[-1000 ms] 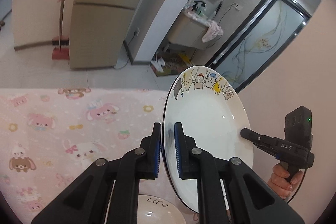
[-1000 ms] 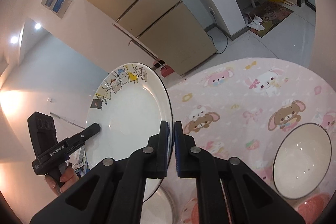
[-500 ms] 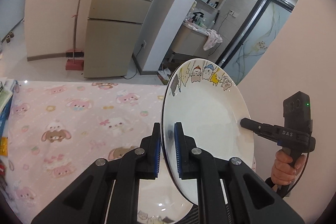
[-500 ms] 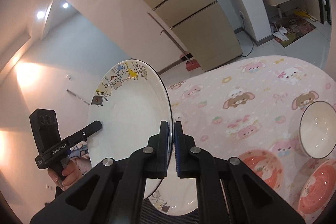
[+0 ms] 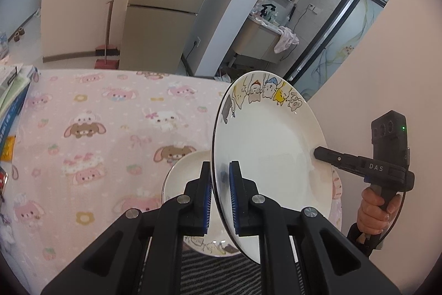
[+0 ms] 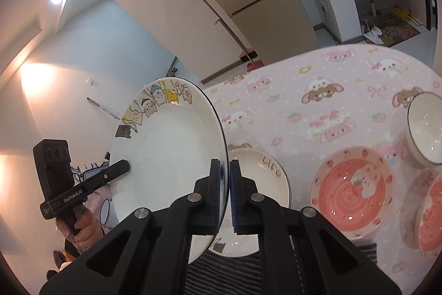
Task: Organize plates and bowls
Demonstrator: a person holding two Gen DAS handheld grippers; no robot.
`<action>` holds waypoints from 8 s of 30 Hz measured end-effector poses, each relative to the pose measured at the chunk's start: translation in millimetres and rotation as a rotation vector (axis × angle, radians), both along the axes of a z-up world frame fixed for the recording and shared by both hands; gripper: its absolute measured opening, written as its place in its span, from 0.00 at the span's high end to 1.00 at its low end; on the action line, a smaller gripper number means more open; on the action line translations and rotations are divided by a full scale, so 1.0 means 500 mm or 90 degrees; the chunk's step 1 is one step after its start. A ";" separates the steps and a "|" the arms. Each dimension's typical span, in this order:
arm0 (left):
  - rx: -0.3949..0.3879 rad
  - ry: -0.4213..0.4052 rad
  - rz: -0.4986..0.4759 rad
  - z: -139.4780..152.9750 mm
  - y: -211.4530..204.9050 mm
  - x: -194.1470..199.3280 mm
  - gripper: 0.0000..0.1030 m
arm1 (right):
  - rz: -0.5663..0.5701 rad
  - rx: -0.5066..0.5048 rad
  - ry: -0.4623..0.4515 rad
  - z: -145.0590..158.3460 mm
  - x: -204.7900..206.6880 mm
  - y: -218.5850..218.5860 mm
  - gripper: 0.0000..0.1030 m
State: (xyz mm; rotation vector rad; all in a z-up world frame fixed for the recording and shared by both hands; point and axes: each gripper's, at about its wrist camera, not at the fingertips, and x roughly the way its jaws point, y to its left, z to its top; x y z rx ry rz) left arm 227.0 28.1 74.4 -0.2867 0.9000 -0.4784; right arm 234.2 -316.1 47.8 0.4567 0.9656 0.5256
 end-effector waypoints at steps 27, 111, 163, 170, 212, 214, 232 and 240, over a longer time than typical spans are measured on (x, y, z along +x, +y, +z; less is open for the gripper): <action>0.018 0.124 -0.022 -0.253 0.010 -0.005 0.88 | 0.015 -0.068 0.101 -0.180 -0.019 0.037 0.93; 0.184 0.158 -0.071 -0.278 -0.084 0.056 0.78 | 0.010 -0.231 0.038 -0.207 -0.041 0.063 0.81; 0.197 0.050 -0.013 -0.236 -0.078 -0.056 0.81 | 0.022 -0.226 -0.009 -0.210 -0.086 0.067 0.80; 0.031 -0.041 0.003 -0.207 -0.034 -0.089 0.83 | 0.025 -0.216 -0.005 -0.214 -0.083 0.066 0.80; 0.203 -0.347 0.163 -0.178 -0.038 -0.183 0.14 | -0.131 -0.235 -0.358 -0.085 -0.180 0.046 0.24; 0.202 -0.362 0.169 -0.173 -0.036 -0.189 0.14 | -0.143 -0.236 -0.390 -0.075 -0.190 0.046 0.17; 0.203 -0.458 0.211 -0.151 -0.028 -0.231 0.00 | -0.203 -0.219 -0.510 -0.035 -0.239 0.041 0.00; 0.220 -0.390 0.189 -0.176 -0.033 -0.190 0.00 | -0.191 -0.321 -0.505 -0.062 -0.221 0.081 0.00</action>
